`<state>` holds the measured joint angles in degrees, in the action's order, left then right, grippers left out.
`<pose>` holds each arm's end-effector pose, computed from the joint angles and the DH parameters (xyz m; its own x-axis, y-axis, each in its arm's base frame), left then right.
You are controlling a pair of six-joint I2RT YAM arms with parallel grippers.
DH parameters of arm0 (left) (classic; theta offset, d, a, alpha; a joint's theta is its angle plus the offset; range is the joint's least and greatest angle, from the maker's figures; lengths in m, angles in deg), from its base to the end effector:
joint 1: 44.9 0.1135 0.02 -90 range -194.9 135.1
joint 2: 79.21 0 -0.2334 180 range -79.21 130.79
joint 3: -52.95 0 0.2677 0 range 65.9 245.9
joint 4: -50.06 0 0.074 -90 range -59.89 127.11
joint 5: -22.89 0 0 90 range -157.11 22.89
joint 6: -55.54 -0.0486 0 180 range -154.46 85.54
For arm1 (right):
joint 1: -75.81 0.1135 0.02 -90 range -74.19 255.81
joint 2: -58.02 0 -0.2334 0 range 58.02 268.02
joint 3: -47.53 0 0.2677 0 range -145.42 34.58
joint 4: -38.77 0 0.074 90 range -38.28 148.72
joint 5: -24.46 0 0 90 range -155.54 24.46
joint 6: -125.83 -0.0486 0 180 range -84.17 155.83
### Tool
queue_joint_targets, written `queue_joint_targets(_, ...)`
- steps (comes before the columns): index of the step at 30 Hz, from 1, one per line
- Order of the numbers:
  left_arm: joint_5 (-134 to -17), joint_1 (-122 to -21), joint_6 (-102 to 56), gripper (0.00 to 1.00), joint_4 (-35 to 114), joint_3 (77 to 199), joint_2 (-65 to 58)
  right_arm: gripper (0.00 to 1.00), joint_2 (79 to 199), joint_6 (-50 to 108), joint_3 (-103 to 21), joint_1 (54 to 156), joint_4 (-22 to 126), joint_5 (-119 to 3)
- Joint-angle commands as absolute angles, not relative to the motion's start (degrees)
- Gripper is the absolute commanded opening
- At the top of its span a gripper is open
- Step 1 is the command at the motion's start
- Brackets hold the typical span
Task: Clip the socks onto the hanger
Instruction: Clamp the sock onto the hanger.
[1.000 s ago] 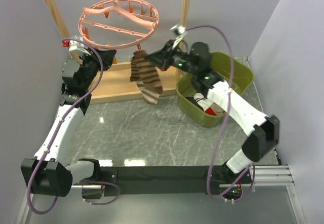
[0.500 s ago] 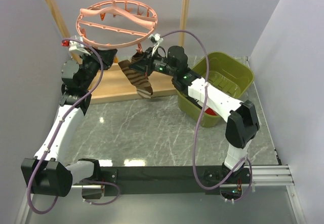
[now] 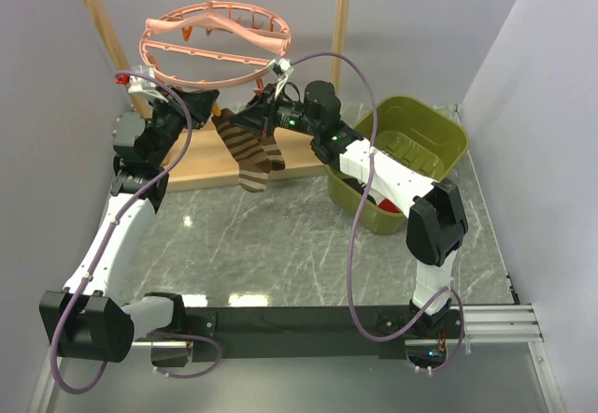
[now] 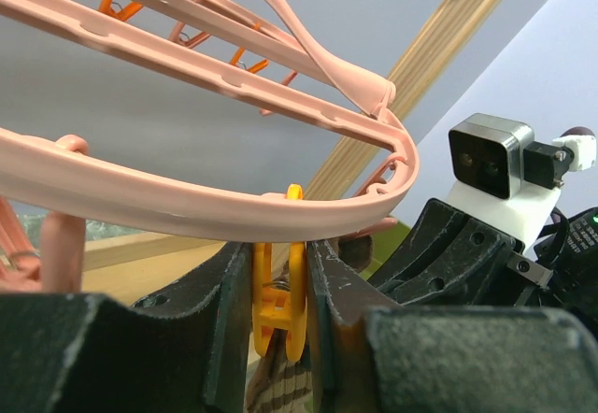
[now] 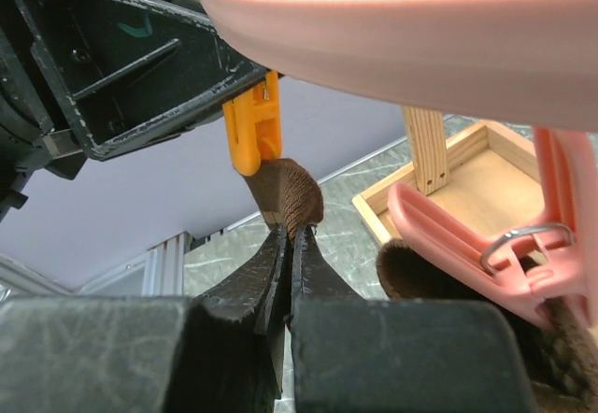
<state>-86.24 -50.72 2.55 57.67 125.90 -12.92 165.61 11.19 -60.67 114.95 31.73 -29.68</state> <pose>0.3051 -0.0471 0.3878 -0.0520 -0.5664 -0.8225 0.4764 0.7098 -0.5189 0.3470 0.3191 0.3539 -0.3072 0.1857 -0.9334 -0.9173 0.2032 0.3423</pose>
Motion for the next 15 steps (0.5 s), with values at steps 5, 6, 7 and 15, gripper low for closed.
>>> queue_joint_targets(5, -87.5, -50.79, 2.36, 0.22, 62.16, 125.49, -13.11, 0.0, 164.89, 9.91, -63.51, 115.27, 27.38, -28.18)
queue_joint_targets(6, -87.5, -50.79, 2.37, 0.22, 61.99, 125.4, -13.37, 0.0, 164.98, 9.47, -63.6, 115.19, 27.12, -28.01)
queue_joint_targets(7, -87.67, -50.88, 2.28, 0.22, 61.98, 125.22, -13.46, 0.0, 165.07, 9.2, -63.77, 115.19, 27.03, -27.92)
queue_joint_targets(15, -86.97, -50.79, 1.75, 0.22, 61.98, 124.43, -14.34, 0.0, 165.42, 7.18, -64.65, 115.45, 26.23, -27.22)
